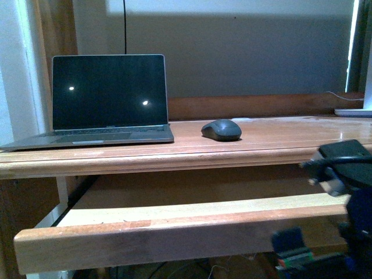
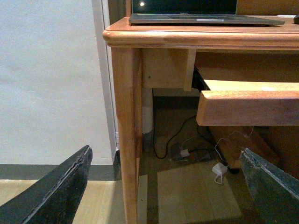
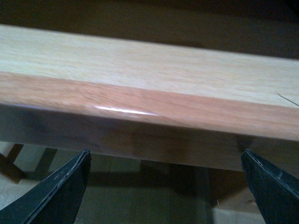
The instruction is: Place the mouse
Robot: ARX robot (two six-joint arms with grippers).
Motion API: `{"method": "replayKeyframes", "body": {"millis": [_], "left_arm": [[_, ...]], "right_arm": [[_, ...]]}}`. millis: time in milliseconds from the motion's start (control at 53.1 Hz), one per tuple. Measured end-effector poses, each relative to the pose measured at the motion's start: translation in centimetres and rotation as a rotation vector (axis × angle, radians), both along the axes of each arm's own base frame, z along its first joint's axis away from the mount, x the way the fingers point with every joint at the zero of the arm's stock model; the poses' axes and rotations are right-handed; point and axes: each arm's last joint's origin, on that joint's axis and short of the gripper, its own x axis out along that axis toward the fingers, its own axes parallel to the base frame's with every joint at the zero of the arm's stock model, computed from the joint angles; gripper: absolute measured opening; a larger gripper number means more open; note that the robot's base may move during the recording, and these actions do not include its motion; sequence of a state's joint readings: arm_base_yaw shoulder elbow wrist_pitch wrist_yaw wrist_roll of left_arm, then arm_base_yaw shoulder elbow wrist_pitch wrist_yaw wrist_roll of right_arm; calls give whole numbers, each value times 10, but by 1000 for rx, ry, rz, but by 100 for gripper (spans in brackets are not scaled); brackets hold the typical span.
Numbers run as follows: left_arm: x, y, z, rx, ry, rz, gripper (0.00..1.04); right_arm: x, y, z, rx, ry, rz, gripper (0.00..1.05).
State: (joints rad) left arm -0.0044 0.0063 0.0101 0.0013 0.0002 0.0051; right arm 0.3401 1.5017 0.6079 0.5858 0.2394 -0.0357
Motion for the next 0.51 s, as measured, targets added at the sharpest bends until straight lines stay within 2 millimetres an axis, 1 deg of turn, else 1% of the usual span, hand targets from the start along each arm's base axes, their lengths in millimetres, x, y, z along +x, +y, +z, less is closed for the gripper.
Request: {"method": "replayKeyframes", "body": {"millis": [94, 320, 433, 509], "left_arm": [[0, 0, 0, 0, 0, 0, 97], [0, 0, 0, 0, 0, 0, 97], [0, 0, 0, 0, 0, 0, 97], [0, 0, 0, 0, 0, 0, 97]], "right_arm": [[16, 14, 2, -15, -10, -2, 97], [61, 46, 2, -50, -11, -54, 97], [91, 67, 4, -55, -11, -71, 97], [98, 75, 3, -56, -2, -95, 97]]}}
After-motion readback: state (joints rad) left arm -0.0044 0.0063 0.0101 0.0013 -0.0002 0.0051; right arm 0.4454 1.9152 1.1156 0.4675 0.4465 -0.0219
